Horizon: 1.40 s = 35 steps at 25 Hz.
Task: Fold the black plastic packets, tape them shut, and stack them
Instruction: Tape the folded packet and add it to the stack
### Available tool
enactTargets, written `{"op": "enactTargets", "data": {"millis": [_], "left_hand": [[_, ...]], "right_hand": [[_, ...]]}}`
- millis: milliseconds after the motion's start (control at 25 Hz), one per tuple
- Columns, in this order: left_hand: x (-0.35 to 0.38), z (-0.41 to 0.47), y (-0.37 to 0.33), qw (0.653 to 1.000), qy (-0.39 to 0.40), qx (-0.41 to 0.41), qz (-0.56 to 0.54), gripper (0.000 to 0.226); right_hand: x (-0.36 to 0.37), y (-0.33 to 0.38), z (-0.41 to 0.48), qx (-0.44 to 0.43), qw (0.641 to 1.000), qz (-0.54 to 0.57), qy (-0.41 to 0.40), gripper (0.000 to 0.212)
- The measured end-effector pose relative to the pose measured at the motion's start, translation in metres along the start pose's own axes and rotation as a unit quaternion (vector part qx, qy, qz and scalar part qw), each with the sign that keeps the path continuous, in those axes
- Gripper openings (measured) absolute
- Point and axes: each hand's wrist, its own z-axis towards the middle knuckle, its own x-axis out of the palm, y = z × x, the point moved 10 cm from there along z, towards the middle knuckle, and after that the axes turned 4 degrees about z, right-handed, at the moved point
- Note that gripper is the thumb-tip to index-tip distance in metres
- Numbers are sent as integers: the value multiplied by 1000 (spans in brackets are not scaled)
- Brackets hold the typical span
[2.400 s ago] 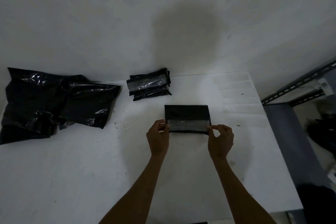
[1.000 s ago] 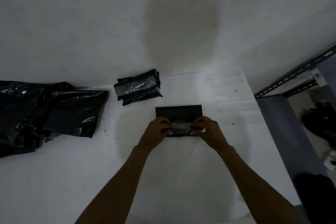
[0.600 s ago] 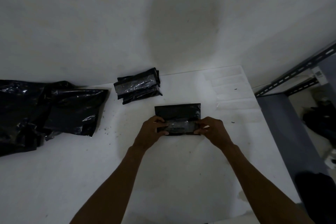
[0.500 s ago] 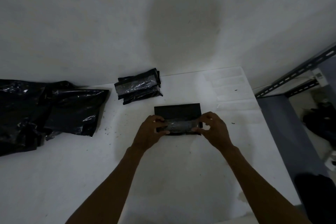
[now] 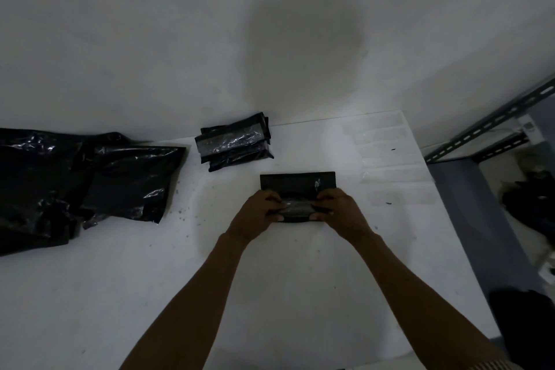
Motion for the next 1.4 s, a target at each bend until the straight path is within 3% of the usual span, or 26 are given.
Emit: {"op": "enactTargets", "data": {"millis": [240, 360, 480, 640, 840, 960, 1080, 1160, 1280, 1400], "left_hand": [[-6, -9, -2, 999, -45, -26, 3, 35], [7, -2, -18, 998, -40, 4, 40, 24], [9, 0, -8, 999, -31, -19, 14, 25], [0, -3, -3, 998, -48, -25, -26, 30], [-1, -7, -10, 996, -82, -21, 13, 20], [-1, -8, -7, 995, -99, -30, -17, 22], [-3, -11, -6, 991, -118, -59, -29, 25], [-9, -20, -7, 981, -169, -93, -36, 22], [-18, -46, -5, 934, -295, -179, -88, 19], [4, -58, 10, 903, -306, -267, -143, 26]], "right_hand": [[-29, 14, -4, -19, 997, -39, -67, 27], [1, 39, 7, -53, 996, -65, -17, 27], [5, 18, 8, 7, 999, -44, 25, 33], [-20, 0, -4, 17, 1000, 5, 2, 28], [-21, 28, -2, -32, 997, -50, -58, 19], [-8, 12, -6, 3, 999, 7, -51, 21], [-13, -7, -16, 47, 992, 74, -95, 29], [-26, -17, -29, 108, 974, 117, -164, 28], [-36, -16, -50, 162, 934, 151, -279, 17], [-14, -17, -49, 216, 931, 136, -262, 6]]}}
